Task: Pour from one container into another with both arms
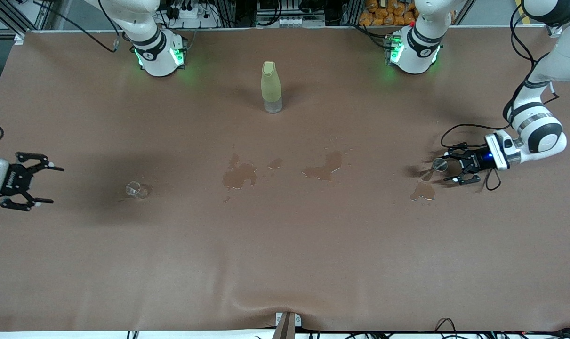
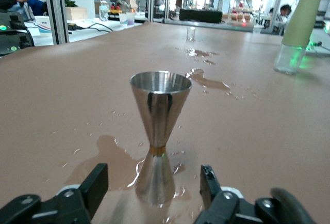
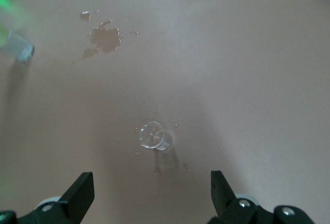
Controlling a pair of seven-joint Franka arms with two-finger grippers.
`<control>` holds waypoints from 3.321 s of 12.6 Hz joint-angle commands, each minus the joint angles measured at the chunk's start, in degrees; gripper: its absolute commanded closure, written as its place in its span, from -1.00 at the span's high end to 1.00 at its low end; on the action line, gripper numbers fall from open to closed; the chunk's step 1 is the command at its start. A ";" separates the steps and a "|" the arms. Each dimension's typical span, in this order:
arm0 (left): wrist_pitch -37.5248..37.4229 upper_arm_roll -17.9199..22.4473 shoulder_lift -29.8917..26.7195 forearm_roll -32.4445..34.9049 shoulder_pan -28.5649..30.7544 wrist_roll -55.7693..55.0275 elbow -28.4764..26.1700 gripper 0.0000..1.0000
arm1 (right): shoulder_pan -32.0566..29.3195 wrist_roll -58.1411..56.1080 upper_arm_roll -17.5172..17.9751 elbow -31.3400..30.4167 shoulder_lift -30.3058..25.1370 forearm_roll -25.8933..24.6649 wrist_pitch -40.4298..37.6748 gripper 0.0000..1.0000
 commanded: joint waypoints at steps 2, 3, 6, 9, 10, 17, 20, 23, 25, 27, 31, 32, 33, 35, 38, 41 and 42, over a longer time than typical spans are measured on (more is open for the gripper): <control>0.20 0.15 -4.43 5.53 0.03 -6.95 3.17 1.00 | 7.71 20.15 -5.79 -1.56 -7.91 -4.33 -3.78 1.00; 0.29 0.15 -6.19 7.02 -0.06 -9.32 4.23 1.00 | 9.65 25.43 -6.94 -1.56 -9.67 -5.03 -4.58 1.00; 0.99 0.15 -11.81 12.47 -0.14 -18.45 8.62 1.00 | 15.01 42.47 -8.27 -1.56 -15.91 -10.56 -6.16 1.00; 3.18 0.06 -17.70 16.78 -1.11 -24.28 11.27 1.00 | 18.45 57.08 -7.83 -1.38 -19.52 -13.56 -8.18 1.00; 4.85 -0.20 -19.54 18.80 -1.20 -24.81 11.36 1.00 | 19.24 60.95 -7.66 -0.95 -20.32 -14.70 -8.63 1.00; 7.59 -0.38 -25.80 31.55 -4.01 -40.07 17.94 1.00 | 13.21 81.55 10.58 1.61 -23.84 -24.46 -12.92 1.00; 7.59 -1.16 -25.89 37.69 -4.62 -54.64 22.68 1.00 | 6.07 81.65 16.77 2.13 -23.75 -24.73 -13.73 1.00; 7.32 -1.34 -25.89 44.81 -8.39 -74.93 26.03 1.00 | 6.41 81.47 17.39 4.24 -23.40 -30.41 -13.73 1.00; 7.15 -1.34 -25.80 49.73 -10.85 -88.38 28.05 1.00 | 5.01 81.82 19.15 4.24 -23.31 -33.59 -13.38 1.00; 6.89 -1.34 -25.80 55.00 -13.67 -99.99 29.28 1.00 | 3.25 82.17 19.59 4.24 -23.31 -33.61 -11.63 1.00; 3.38 -1.43 -25.45 58.10 -17.71 -121.52 31.66 1.00 | 2.98 86.20 19.50 2.75 -22.87 -33.78 -9.42 1.00; 2.67 -1.43 -25.45 58.28 -18.68 -128.02 31.75 1.00 | 3.07 86.57 19.50 2.75 -22.70 -33.69 -9.42 1.00; 2.40 -1.43 -25.45 58.37 -19.21 -133.04 31.84 1.00 | 2.99 86.57 19.50 2.75 -22.52 -33.69 -9.33 1.00; 2.31 -1.43 -25.45 60.81 -21.40 -138.78 31.92 1.00 | 2.90 86.57 19.42 2.66 -21.91 -33.52 -9.07 1.00; 0.04 -1.43 -25.28 62.06 -24.13 -148.35 32.45 1.00 | 4.21 85.69 17.41 1.52 -21.82 -33.43 -7.49 1.00; -0.32 -1.34 -25.19 64.68 -27.99 -151.11 32.45 1.00 | 5.01 85.51 16.34 1.52 -21.82 -33.08 -7.49 1.00; -1.11 -1.26 -25.28 65.39 -28.88 -152.50 32.10 1.00 | 4.92 85.52 16.34 1.52 -21.82 -33.08 -7.57 1.00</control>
